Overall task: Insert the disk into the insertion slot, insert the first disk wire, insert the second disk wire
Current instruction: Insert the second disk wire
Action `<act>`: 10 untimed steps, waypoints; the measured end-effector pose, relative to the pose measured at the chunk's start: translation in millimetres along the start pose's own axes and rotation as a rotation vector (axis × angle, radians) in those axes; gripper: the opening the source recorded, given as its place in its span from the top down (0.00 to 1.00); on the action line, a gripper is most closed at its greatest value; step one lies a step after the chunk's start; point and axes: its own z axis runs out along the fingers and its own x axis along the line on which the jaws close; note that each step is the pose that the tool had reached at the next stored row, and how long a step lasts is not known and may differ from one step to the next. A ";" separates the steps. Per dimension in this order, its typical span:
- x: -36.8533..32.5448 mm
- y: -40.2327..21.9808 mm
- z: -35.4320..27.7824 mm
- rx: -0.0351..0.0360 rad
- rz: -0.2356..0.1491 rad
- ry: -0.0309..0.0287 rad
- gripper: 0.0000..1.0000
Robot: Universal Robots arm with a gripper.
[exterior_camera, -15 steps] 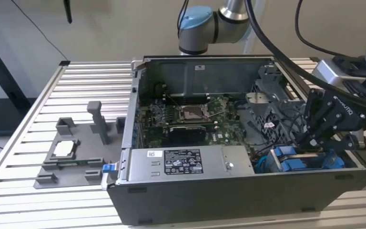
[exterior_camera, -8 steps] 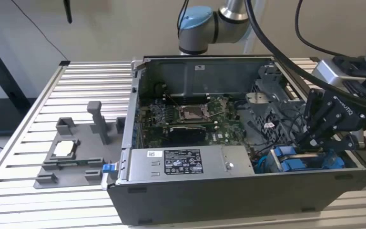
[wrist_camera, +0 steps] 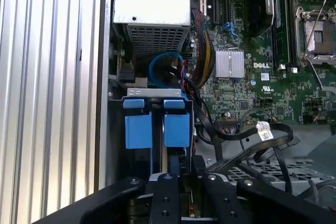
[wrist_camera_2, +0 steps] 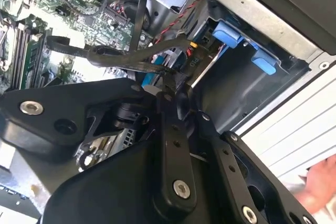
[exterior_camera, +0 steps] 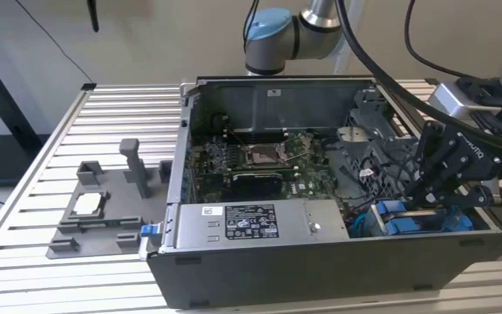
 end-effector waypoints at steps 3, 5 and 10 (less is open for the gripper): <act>-0.7 1.1 -6.6 -0.0005 0.000 0.0001 0.76; -1.1 2.0 -11.6 -0.0007 0.000 0.0001 0.76; -2.3 4.1 -24.1 -0.0008 0.000 0.0002 0.76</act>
